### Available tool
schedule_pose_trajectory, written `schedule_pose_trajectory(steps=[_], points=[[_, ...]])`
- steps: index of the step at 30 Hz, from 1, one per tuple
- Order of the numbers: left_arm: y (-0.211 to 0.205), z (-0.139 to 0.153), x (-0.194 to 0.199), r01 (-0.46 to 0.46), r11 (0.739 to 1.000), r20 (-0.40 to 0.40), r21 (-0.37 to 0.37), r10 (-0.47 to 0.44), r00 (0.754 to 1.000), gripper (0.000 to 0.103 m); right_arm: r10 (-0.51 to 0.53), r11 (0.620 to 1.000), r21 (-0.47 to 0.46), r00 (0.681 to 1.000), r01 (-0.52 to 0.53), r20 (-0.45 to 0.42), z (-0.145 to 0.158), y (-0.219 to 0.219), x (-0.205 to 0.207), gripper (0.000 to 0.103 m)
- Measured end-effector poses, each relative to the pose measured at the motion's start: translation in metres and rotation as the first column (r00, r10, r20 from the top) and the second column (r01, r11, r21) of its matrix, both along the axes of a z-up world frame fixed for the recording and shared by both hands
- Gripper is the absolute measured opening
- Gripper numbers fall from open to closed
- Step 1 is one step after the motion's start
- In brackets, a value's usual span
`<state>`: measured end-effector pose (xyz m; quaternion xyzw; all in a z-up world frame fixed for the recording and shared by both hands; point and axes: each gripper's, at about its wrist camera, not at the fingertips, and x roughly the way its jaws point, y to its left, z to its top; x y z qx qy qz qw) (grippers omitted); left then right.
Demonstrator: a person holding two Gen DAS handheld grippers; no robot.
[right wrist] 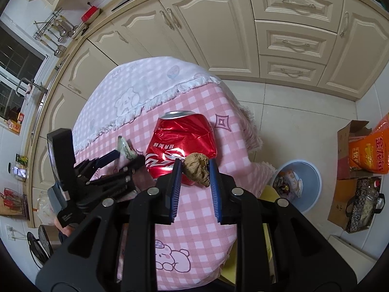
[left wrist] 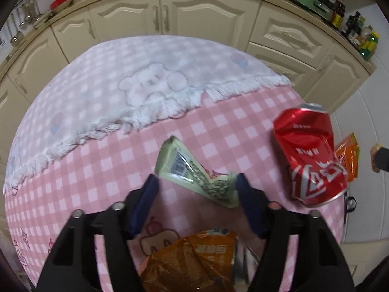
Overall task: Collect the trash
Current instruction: 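Carry the wrapper and nut shell in both tools over the blue bin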
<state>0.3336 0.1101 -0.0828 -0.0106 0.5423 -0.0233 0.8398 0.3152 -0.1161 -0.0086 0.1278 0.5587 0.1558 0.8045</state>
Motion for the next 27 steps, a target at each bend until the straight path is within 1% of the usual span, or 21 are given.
schedule_pose_trajectory(steps=[1,2,3,4,6,13,17,24,27], points=[[0.005,0.001,0.0,-0.031,0.999,0.015,0.031,0.031,0.999,0.024,-0.004,1.0,-0.001,1.0,0.004,0.001,0.0,-0.001,0.0,0.023],[0.009,0.001,0.001,-0.045,0.999,0.013,0.021,0.044,0.999,0.02,-0.008,1.0,-0.002,1.0,0.008,0.002,0.0,-0.002,0.0,0.023],[0.017,0.002,0.001,-0.052,0.998,0.004,-0.019,0.052,0.999,0.018,-0.016,1.0,-0.001,1.0,0.016,0.0,0.0,-0.004,0.0,0.023],[0.022,0.002,0.003,-0.056,0.997,-0.002,-0.05,0.056,0.998,0.017,-0.019,1.0,0.001,1.0,0.019,0.0,0.0,-0.005,0.001,0.023],[0.03,0.001,0.003,-0.068,0.994,-0.009,-0.087,0.068,0.998,0.015,-0.023,1.0,0.0,1.0,0.023,0.001,0.001,-0.006,0.0,0.023],[0.043,0.007,0.003,-0.102,0.987,-0.005,-0.122,0.102,0.995,0.013,-0.025,1.0,-0.003,1.0,0.025,0.006,0.003,-0.008,-0.003,0.023],[0.047,0.018,-0.001,-0.108,0.983,0.019,-0.148,0.112,0.994,0.012,-0.031,1.0,-0.002,0.999,0.031,0.009,0.005,-0.01,-0.004,0.023],[0.04,0.044,-0.011,-0.072,0.984,0.086,-0.164,0.087,0.992,0.012,-0.031,0.999,0.005,0.999,0.031,0.015,0.008,-0.012,-0.006,0.023],[0.025,0.057,-0.015,-0.033,0.985,0.116,-0.171,0.054,0.992,0.012,-0.034,0.999,0.011,0.999,0.034,0.02,0.009,-0.017,-0.008,0.023]])
